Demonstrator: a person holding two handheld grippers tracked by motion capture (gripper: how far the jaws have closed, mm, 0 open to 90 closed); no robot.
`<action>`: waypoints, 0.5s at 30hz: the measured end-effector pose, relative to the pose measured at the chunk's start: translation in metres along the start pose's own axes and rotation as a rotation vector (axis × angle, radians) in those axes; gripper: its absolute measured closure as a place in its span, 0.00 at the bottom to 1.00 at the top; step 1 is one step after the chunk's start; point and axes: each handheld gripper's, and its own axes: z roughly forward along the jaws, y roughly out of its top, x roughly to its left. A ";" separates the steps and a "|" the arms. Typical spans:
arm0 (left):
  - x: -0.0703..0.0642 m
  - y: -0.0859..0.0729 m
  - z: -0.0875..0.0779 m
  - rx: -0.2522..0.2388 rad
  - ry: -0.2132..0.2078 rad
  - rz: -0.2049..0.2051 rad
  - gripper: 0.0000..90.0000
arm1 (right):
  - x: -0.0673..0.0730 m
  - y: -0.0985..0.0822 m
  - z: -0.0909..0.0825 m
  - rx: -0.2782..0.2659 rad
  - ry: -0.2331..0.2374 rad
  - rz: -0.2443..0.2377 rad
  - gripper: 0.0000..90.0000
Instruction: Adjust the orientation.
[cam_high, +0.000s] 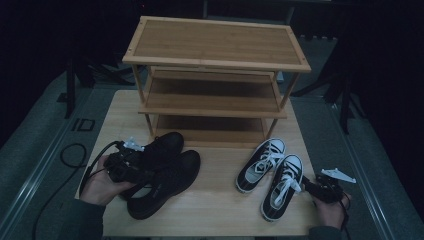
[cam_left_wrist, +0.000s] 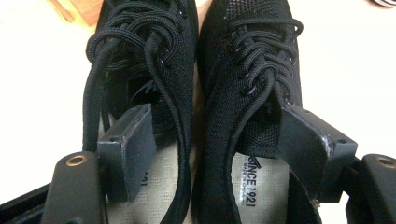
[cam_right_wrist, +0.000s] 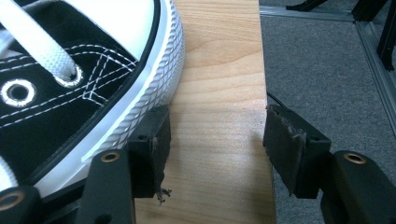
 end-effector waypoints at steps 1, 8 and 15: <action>0.001 0.000 0.001 0.001 0.000 0.004 0.31 | 0.000 0.000 0.000 0.000 -0.001 0.000 0.46; 0.007 0.000 0.008 0.019 -0.019 -0.003 0.40 | 0.000 0.000 0.000 0.000 -0.001 -0.002 0.46; 0.010 0.000 0.012 0.024 -0.026 0.007 0.46 | 0.000 0.000 0.000 0.000 -0.001 -0.002 0.46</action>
